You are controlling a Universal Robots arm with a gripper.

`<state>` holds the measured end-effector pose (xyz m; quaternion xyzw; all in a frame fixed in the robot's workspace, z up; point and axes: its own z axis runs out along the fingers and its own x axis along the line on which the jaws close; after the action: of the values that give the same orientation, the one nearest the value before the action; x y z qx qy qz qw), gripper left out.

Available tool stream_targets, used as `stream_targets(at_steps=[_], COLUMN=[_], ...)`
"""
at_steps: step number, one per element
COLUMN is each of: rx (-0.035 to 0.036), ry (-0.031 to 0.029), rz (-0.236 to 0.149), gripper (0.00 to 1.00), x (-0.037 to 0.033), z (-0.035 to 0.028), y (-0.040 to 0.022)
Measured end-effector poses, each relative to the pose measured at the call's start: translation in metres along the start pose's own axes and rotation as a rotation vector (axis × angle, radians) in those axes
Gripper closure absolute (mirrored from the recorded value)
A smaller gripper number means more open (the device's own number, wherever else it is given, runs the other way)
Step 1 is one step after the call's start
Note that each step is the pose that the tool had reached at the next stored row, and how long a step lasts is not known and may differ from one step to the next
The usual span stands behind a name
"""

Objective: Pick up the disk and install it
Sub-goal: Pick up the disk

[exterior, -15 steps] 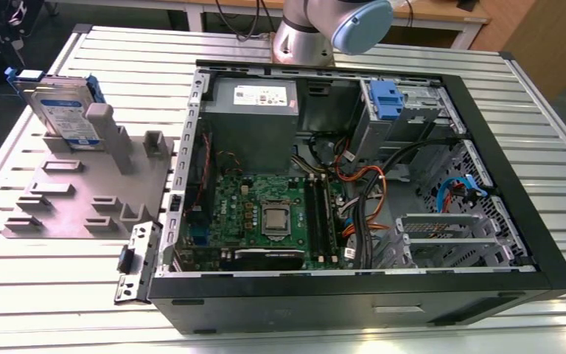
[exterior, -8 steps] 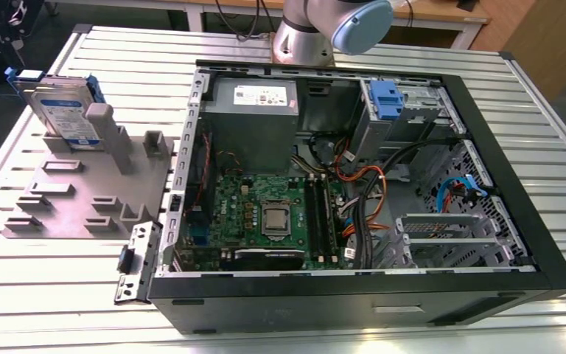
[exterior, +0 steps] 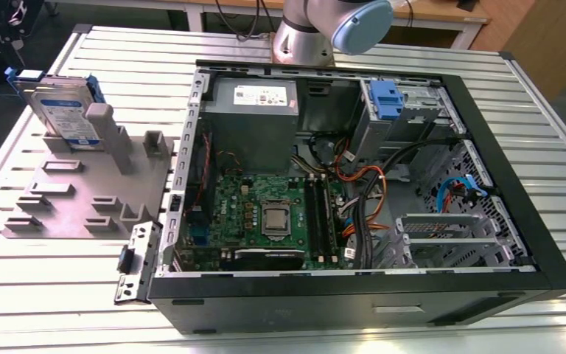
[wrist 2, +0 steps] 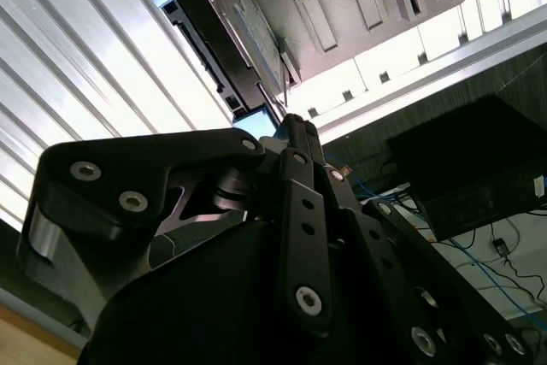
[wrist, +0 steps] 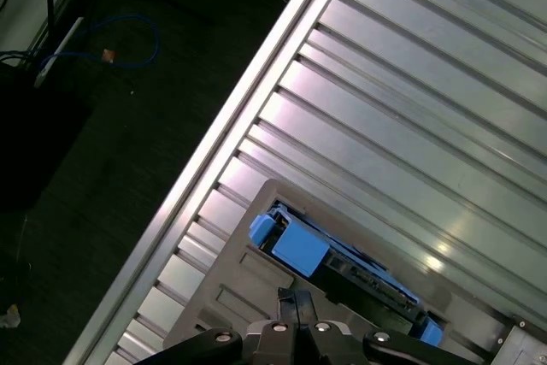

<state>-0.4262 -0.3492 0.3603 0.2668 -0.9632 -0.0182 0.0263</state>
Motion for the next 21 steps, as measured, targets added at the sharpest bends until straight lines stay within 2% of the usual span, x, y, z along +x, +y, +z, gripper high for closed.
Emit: stream_targets(at_steps=[3, 9, 21], rx=[0.0003, 0.0019, 0.0017], ry=[0.0003, 0.0021, 0.0017], rz=[-0.006, -0.054, -0.064], gripper=[0.89, 0.89, 0.89], x=[0.0000, 0.0000, 0.0000], z=[0.0000, 0.0000, 0.0000], y=[0.0000, 0.0000, 0.0000])
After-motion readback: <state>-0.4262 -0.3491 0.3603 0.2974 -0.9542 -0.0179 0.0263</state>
